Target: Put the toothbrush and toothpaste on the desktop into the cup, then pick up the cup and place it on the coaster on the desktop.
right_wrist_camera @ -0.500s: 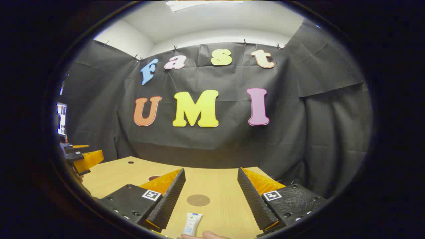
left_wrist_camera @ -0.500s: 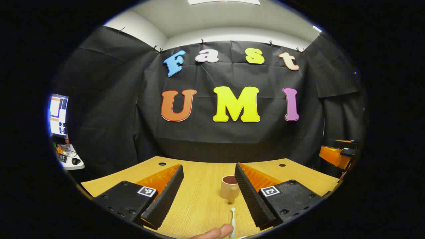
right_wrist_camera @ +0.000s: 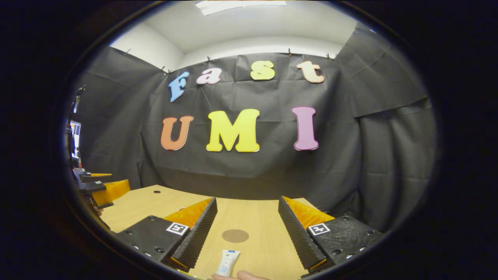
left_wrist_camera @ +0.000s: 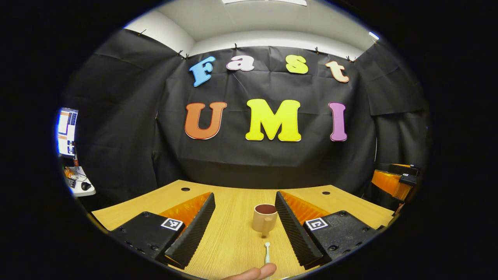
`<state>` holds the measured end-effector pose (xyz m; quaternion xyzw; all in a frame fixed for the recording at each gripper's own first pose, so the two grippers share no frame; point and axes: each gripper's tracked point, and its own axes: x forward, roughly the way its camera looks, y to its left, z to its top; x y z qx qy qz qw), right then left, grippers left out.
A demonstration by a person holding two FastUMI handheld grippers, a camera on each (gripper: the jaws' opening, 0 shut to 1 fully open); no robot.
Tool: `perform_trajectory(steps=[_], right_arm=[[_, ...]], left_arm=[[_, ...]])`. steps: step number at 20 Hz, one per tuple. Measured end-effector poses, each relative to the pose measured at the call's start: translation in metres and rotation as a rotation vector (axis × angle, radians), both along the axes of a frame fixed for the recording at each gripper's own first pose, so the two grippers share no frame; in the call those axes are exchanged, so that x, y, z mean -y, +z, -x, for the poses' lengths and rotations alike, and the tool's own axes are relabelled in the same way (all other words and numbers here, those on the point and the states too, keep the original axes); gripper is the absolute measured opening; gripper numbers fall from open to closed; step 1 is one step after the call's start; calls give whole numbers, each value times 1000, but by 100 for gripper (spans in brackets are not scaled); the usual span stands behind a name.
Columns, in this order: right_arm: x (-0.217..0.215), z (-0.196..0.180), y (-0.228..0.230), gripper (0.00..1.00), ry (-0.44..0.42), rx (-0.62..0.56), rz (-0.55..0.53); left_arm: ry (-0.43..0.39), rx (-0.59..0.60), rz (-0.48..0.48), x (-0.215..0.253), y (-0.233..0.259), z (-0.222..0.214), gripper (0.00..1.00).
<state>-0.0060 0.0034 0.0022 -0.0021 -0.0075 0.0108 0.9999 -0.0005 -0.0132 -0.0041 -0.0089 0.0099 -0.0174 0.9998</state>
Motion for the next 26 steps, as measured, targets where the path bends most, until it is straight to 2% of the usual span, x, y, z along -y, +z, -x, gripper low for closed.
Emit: perform_trajectory(steps=[7, 9, 15, 18, 26], right_arm=[[6, 0, -6, 95, -6, -7, -3], [8, -1, -9, 95, -11, -10, -3], [10, -4, -24, 97, -10, -38, 1], [10, -6, -36, 97, -5, -65, -2], [1, -11, -80, 95, 22, -162, 12]], left_arm=[[-23, -10, -9, 8, -6, -1, 98], [-24, -31, -15, 9, -15, -3, 100], [-26, -106, -24, 9, -47, -10, 98], [-36, -186, -29, 15, -80, -14, 98], [-113, -490, -73, 47, -182, -6, 99]])
